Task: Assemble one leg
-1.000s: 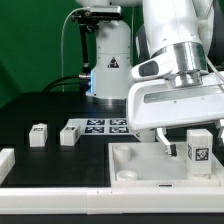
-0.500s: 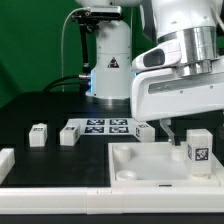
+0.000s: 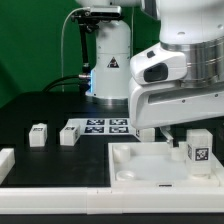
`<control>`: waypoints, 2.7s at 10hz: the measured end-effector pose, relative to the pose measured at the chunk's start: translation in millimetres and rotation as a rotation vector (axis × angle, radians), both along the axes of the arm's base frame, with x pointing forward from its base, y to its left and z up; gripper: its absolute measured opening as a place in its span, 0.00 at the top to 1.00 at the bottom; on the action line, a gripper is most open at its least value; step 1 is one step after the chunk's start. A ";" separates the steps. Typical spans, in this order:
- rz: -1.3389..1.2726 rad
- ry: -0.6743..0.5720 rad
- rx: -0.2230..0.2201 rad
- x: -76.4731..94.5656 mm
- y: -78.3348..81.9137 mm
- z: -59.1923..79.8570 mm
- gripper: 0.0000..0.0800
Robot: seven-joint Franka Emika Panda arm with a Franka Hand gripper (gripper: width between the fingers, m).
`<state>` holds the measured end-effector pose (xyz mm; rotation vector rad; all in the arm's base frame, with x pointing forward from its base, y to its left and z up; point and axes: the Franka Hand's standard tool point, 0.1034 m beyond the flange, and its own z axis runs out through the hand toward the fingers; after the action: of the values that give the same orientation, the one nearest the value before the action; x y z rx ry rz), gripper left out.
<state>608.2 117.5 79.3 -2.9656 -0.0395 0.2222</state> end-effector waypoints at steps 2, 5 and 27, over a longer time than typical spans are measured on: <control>0.003 -0.007 0.001 3.0 3.4 1.7 0.19; 0.012 -0.008 0.003 3.0 0.4 1.1 0.37; -0.649 -0.030 -0.068 10.4 7.3 -1.5 0.19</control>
Offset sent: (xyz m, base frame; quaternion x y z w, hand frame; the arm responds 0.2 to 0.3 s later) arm 0.0007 -0.0024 -0.0034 0.0093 0.0027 -0.0304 0.9995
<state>618.5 124.7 77.8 -2.8565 0.9189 0.0891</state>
